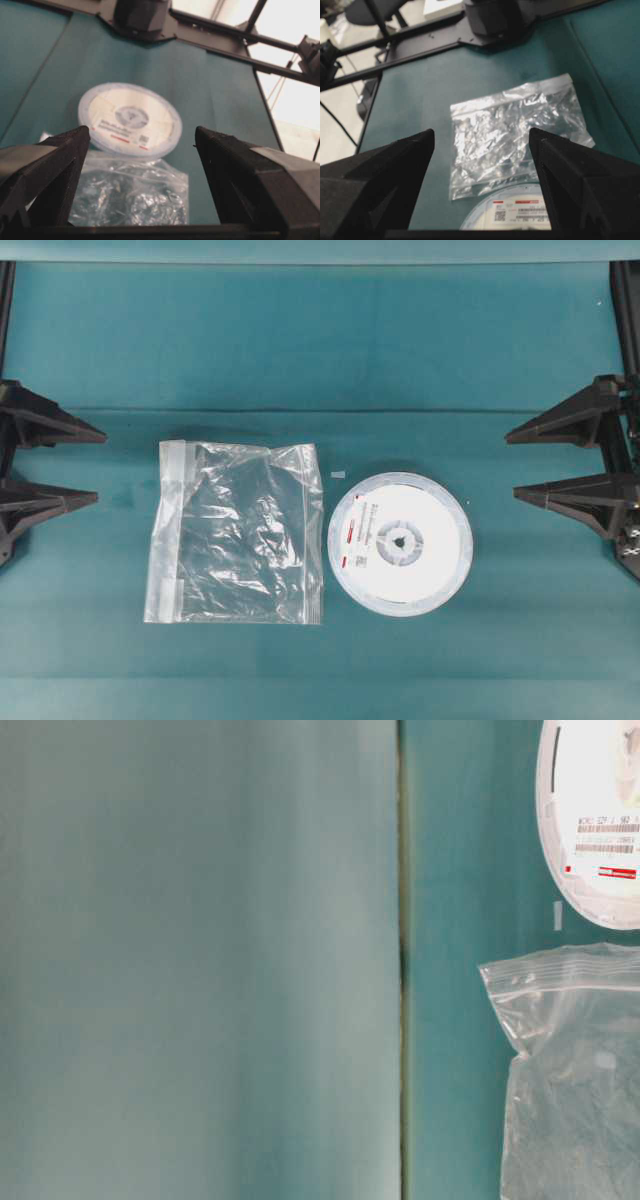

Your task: Take out the reel from the clear zip bag.

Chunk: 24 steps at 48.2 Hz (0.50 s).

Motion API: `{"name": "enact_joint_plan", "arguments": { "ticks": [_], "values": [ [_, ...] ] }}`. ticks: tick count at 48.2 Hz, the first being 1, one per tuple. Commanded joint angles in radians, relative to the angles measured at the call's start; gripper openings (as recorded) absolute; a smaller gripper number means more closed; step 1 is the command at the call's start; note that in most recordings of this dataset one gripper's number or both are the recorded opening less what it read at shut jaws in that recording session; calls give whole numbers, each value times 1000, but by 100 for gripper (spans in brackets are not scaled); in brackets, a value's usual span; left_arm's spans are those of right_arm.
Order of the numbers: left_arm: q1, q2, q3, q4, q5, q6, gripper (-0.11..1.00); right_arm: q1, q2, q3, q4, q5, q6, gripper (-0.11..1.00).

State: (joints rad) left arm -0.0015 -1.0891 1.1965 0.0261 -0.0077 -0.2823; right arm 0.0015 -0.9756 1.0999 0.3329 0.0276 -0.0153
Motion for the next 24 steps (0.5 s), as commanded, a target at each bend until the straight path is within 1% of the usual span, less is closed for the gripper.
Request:
{"name": "enact_joint_plan", "arguments": {
  "ticks": [1,24],
  "values": [
    [-3,6,-25,3,-6,2,92,-2,3,-12,0,-8,-11,91],
    [-3,5,-25,3,-6,-3,92,0,-11,-11,-2,-6,-9,91]
  ]
}}
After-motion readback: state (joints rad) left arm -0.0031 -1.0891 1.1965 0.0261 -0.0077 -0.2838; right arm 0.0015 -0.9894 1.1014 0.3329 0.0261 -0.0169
